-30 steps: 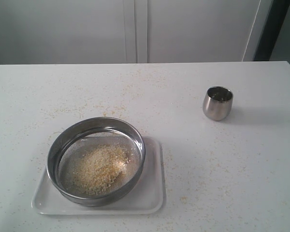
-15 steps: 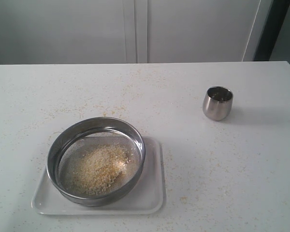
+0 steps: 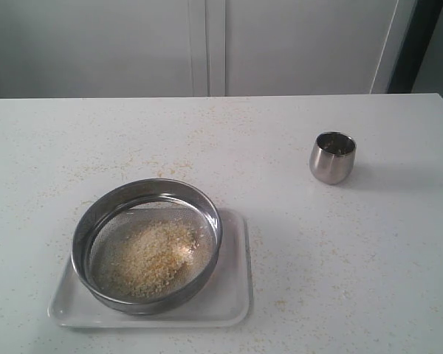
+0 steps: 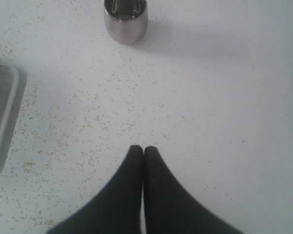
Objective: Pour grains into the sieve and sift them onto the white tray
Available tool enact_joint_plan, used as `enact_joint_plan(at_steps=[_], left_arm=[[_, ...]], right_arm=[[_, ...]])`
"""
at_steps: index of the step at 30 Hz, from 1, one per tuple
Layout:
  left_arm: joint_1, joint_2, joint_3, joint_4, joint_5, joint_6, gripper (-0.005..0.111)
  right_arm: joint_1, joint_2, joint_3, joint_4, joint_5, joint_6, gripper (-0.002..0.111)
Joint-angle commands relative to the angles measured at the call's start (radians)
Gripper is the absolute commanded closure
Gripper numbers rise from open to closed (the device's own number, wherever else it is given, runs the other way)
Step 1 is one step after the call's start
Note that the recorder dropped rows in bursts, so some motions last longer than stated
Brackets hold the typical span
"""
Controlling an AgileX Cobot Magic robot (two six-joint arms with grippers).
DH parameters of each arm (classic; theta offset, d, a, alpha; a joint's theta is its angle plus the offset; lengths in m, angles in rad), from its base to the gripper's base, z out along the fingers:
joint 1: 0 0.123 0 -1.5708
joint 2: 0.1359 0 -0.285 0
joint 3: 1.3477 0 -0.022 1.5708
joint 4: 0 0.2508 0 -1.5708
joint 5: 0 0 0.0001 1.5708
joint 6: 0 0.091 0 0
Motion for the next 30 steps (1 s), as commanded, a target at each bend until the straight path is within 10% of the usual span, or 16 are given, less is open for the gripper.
enact_joint_plan(at_steps=[1,18,30], left_arm=[[0.002,0.147,-0.108,-0.010,0.149,0.005,0.107],[0.002,0.852,-0.563,-0.103,0.760,0.013,0.107],[-0.070,1.129,-0.726,-0.133,0.861,0.027,0.107]], right_arm=[[-0.007,-0.006,0.003,0.000,0.001,-0.008,0.108],[-0.007,-0.006,0.003,0.002,0.001,-0.008,0.108],[-0.007,-0.006,0.003,0.002,0.001,-0.008,0.108]])
